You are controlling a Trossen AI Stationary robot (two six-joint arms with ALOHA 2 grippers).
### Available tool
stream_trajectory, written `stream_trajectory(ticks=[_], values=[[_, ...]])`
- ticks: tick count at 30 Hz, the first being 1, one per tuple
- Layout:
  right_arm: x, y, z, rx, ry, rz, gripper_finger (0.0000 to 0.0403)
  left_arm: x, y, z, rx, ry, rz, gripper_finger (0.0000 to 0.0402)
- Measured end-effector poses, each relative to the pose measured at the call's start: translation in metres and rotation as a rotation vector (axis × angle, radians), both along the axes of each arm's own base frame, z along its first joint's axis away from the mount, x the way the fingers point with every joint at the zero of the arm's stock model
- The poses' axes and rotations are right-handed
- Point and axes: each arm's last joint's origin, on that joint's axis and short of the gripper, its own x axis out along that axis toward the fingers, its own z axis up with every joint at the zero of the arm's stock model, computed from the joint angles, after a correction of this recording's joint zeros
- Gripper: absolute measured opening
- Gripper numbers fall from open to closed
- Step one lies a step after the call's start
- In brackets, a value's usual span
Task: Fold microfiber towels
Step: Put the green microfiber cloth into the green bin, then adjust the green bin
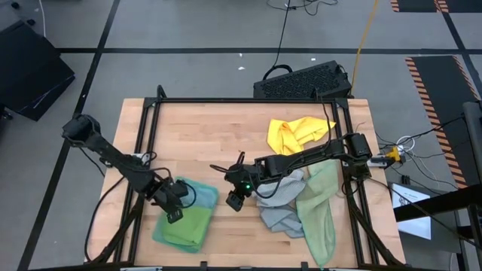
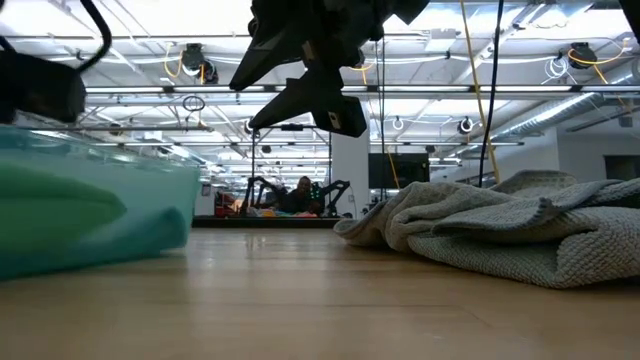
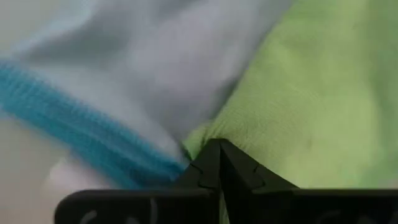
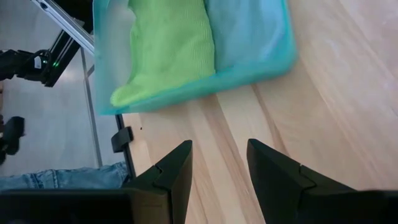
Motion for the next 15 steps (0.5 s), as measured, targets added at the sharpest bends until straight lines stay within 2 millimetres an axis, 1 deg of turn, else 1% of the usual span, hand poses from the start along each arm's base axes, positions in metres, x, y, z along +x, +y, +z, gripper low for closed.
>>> stream_trajectory(ticks=[3, 6, 8, 12, 15], values=[[0.0, 0.0, 0.0, 0.0, 0.001, -0.001, 0.0144, 0.003, 0.001, -0.007, 0.007, 0.002, -0.034, 0.0014], [0.0, 0.0, 0.0, 0.001, 0.004, -0.005, 0.0144, 0.007, 0.003, 0.0, -0.011, 0.019, -0.079, 0.0005], [0.0, 0.0, 0.0, 0.003, 0.005, -0.008, 0.0144, 0.009, 0.006, 0.012, -0.007, 0.017, -0.076, 0.0004], [0.001, -0.001, 0.0, -0.004, -0.002, -0.027, 0.0144, 0.014, 0.013, 0.042, -0.024, -0.035, -0.037, 0.0014], [0.002, -0.002, 0.001, -0.011, -0.014, -0.058, 0.0144, 0.017, 0.018, 0.064, -0.035, -0.116, -0.035, 0.0014]])
